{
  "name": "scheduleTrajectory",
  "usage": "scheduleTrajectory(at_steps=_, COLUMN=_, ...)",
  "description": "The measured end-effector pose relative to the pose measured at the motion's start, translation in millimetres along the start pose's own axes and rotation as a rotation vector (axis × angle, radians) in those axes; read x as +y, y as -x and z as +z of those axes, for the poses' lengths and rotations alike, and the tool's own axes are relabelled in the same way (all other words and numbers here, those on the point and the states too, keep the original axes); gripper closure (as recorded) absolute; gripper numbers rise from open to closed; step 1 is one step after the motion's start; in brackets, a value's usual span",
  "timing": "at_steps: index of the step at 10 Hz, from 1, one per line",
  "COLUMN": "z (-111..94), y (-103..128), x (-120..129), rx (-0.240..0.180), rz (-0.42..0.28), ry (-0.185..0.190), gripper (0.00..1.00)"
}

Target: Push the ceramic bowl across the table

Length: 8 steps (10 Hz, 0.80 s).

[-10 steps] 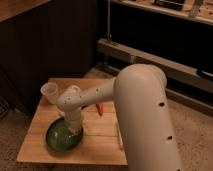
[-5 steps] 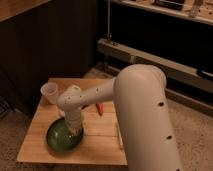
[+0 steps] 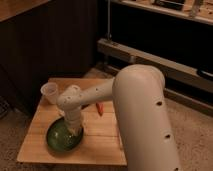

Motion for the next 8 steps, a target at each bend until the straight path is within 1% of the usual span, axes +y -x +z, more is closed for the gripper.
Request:
scheduleTrajectory(at_steps=2, z=0.4, y=-1.6, x=-2.1, rx=0.01, rz=-0.001, ry=0.008, gripper=0.91)
scheduleTrajectory(at_steps=3, z=1.1, y=-1.3, x=-3.2, rx=0.022, rz=-0.003, ry=0.017, gripper=0.91)
scheduleTrajectory(at_steps=6, z=1.7, y=-2.3, x=-0.8, rx=0.025, rz=-0.007, ry=0.02, gripper=0.91)
scheduleTrajectory(at_steps=8, z=2.3, y=0.1, x=1.3, rx=0.038, rz=-0.016, ry=0.028, gripper=0.91)
